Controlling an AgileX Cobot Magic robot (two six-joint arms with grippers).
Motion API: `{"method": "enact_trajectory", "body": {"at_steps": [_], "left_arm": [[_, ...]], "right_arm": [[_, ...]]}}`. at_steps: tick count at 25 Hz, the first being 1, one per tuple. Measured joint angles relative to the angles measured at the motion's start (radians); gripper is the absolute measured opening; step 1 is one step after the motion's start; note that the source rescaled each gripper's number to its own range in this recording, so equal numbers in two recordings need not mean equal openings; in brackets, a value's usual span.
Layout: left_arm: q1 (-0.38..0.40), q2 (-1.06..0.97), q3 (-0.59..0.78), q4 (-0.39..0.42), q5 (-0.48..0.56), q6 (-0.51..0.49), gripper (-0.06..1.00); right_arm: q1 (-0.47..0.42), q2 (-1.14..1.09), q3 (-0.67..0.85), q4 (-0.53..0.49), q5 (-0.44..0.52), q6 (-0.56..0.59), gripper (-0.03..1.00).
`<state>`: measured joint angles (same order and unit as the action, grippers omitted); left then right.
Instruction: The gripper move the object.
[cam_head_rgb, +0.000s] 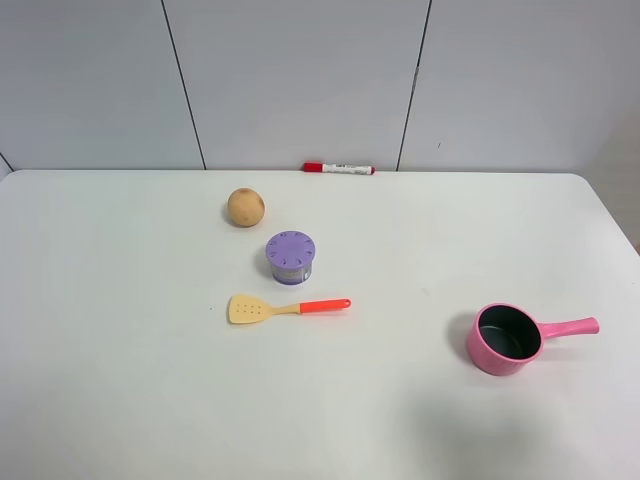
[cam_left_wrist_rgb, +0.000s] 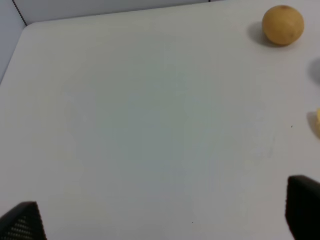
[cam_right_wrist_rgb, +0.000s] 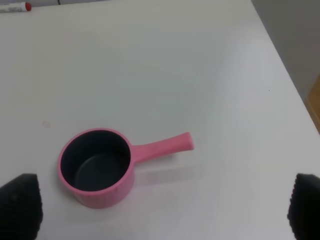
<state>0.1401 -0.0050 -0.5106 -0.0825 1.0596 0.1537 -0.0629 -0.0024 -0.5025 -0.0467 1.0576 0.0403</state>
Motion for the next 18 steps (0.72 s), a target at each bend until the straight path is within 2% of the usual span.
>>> {"method": "enact_trajectory", "body": {"at_steps": [18], "left_arm": [[0.000,0.000,0.000,0.000,0.000,0.000,1.00]], "right_arm": [[0.000,0.000,0.000,0.000,0.000,0.000,1.00]]}}
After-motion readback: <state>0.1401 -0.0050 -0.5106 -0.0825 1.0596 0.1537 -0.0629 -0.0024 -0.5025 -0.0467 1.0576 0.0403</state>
